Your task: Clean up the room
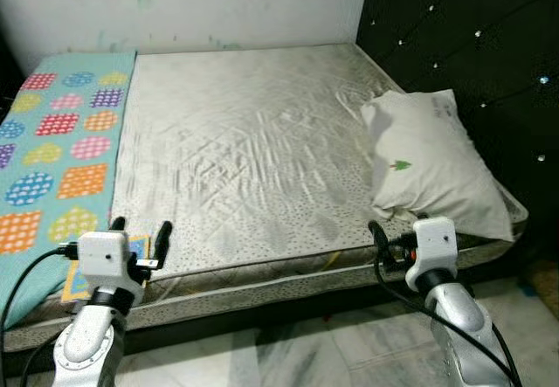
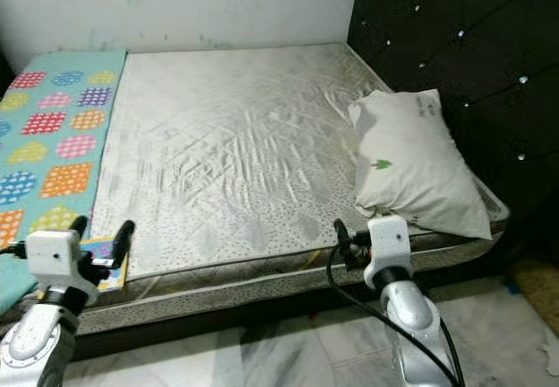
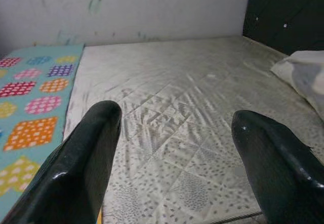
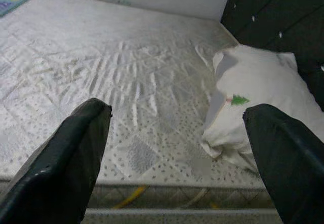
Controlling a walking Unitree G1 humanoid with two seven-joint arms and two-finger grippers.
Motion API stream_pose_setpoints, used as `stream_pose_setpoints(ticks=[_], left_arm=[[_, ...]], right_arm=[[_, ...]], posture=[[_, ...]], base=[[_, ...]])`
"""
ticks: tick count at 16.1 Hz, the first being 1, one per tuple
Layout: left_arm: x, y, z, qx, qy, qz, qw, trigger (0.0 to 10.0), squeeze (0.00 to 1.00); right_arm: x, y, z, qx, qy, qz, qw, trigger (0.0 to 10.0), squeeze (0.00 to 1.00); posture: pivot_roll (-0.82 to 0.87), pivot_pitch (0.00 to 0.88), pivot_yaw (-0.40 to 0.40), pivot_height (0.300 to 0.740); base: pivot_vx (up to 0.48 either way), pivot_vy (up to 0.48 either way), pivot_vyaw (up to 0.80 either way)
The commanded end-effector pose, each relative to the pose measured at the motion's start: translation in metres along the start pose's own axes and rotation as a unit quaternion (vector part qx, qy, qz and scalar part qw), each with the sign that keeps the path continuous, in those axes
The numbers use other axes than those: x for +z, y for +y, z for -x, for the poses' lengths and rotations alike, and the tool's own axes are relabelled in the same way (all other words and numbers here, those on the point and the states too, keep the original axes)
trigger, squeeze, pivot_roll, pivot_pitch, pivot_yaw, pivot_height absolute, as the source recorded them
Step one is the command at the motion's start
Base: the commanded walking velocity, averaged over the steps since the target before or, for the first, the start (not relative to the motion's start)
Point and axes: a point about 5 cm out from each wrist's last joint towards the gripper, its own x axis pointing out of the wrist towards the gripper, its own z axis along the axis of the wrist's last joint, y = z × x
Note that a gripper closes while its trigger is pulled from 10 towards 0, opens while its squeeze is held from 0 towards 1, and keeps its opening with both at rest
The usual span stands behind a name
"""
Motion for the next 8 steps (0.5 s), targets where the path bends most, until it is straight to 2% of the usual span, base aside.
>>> stream_pose_setpoints(ticks=[1, 5, 8], left_arm=[[0.0007, 0.0001, 0.0026, -0.003, 0.003, 0.003, 1.000, 10.0, 0.00], [0.0010, -0.0044, 0.0028, -0.015, 0.005, 0.015, 1.000, 10.0, 0.00], [0.0002, -0.0075, 0.0035, -0.022, 0.007, 0.017, 1.000, 10.0, 0.00]], right_arm=[[0.0020, 0.0019, -0.0012, 0.003, -0.001, 0.002, 1.000, 10.0, 0.00], [0.0052, 0.0062, -0.0013, 0.019, -0.004, 0.020, 1.000, 10.0, 0.00], [0.0059, 0.0022, -0.0012, 0.014, -0.006, 0.023, 1.000, 10.0, 0.00]], posture=[[-0.05, 0.000, -0.037, 0.740], [-0.07, 0.000, -0.035, 0.740], [-0.07, 0.000, -0.035, 0.740]], base=[[0.000, 0.000, 0.00], [0.000, 0.000, 0.00], [0.000, 0.000, 0.58]])
